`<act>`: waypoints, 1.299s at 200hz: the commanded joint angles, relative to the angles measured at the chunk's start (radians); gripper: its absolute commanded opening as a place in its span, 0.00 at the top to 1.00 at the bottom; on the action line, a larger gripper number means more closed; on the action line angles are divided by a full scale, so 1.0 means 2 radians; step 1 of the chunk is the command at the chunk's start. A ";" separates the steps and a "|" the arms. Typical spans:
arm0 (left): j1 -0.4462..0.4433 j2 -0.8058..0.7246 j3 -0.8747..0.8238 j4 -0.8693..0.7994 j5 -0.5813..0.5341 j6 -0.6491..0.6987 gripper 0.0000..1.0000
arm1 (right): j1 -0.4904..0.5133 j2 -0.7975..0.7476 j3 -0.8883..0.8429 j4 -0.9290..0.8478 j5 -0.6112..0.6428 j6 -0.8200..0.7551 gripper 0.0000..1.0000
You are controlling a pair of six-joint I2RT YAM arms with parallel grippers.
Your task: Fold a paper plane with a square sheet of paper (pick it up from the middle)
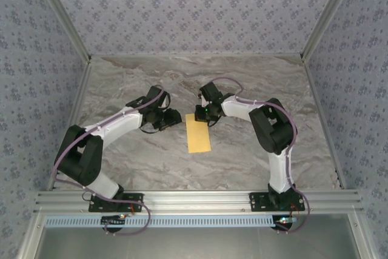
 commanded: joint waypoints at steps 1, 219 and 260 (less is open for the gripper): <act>-0.013 -0.021 -0.012 -0.007 0.002 -0.013 0.53 | -0.014 -0.008 -0.028 -0.070 0.082 0.033 1.00; -0.201 0.126 -0.004 0.240 0.059 -0.136 1.00 | -0.073 -0.286 -0.419 0.218 -0.125 0.112 1.00; -0.206 0.141 -0.007 0.242 0.071 -0.139 1.00 | -0.073 -0.272 -0.421 0.219 -0.131 0.105 1.00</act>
